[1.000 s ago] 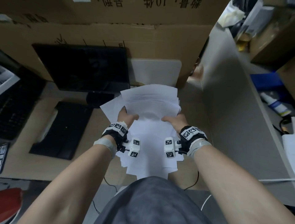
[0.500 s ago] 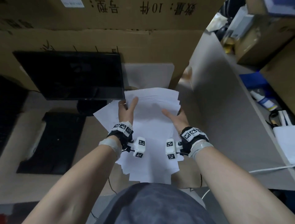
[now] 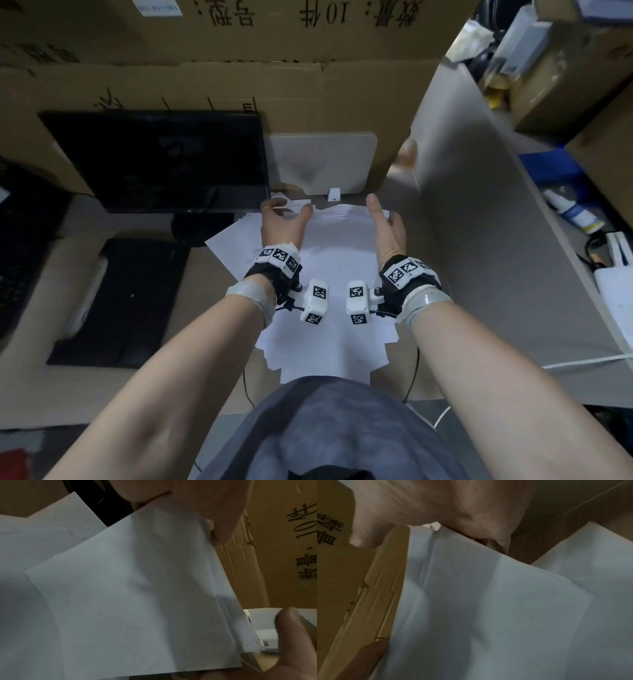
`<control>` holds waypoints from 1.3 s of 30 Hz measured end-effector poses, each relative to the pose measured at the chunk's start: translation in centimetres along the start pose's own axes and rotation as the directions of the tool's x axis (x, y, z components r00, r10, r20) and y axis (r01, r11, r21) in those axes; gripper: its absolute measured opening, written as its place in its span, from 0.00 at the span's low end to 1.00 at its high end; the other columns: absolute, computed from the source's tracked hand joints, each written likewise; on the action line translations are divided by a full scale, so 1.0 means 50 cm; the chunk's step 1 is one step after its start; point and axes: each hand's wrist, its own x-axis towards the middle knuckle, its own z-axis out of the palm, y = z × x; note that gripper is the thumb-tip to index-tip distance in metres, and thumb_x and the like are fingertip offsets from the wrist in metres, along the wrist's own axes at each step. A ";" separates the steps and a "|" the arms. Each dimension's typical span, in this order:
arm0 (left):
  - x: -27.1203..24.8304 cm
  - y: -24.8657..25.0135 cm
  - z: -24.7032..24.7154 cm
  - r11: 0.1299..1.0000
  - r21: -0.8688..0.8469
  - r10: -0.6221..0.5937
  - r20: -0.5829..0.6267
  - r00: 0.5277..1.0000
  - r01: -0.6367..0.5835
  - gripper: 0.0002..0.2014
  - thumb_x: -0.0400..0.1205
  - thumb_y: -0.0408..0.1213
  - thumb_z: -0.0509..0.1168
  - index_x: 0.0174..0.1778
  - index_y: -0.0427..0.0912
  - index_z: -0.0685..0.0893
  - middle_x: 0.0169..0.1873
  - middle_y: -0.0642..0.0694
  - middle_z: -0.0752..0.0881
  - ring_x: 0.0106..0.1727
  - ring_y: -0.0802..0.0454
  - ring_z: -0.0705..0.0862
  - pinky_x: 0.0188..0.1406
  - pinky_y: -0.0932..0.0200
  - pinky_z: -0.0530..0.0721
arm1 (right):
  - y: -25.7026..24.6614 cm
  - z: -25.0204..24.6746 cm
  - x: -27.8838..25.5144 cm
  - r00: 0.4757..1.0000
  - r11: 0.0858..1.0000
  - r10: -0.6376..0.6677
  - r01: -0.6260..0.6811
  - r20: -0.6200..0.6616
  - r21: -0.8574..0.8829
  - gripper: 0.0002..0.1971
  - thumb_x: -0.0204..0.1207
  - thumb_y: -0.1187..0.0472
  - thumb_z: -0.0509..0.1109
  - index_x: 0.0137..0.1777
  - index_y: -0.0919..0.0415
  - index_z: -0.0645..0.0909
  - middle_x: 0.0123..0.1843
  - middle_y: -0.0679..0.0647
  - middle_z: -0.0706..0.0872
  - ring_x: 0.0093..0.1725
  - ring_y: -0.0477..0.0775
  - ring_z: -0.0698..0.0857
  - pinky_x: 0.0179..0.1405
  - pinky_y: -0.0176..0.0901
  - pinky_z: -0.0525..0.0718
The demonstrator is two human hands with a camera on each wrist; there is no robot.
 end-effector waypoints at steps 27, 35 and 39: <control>0.070 -0.178 -0.030 0.955 0.289 -0.156 0.307 0.939 0.064 0.33 0.70 0.26 0.70 0.73 0.44 0.74 0.71 0.43 0.76 0.72 0.44 0.75 0.66 0.49 0.78 | 0.121 -0.055 0.083 0.992 0.959 0.129 -0.122 0.010 -0.255 0.29 0.78 0.57 0.72 0.77 0.62 0.71 0.73 0.55 0.78 0.69 0.54 0.77 0.61 0.38 0.69; 0.127 -0.247 0.003 0.806 0.487 -0.464 0.166 0.870 0.337 0.33 0.75 0.25 0.66 0.77 0.42 0.68 0.73 0.37 0.72 0.58 0.43 0.79 0.53 0.54 0.79 | 0.246 -0.057 0.197 0.931 0.773 0.358 -0.254 0.069 -0.582 0.22 0.80 0.60 0.67 0.70 0.70 0.73 0.66 0.58 0.80 0.71 0.59 0.75 0.57 0.39 0.72; 0.178 -0.258 0.034 0.776 0.507 -0.515 0.168 0.841 0.374 0.33 0.76 0.27 0.67 0.78 0.41 0.68 0.76 0.38 0.71 0.68 0.40 0.78 0.63 0.48 0.80 | 0.258 -0.028 0.267 0.909 0.746 0.415 -0.316 0.037 -0.586 0.33 0.81 0.58 0.67 0.83 0.68 0.61 0.82 0.62 0.67 0.79 0.61 0.69 0.70 0.44 0.68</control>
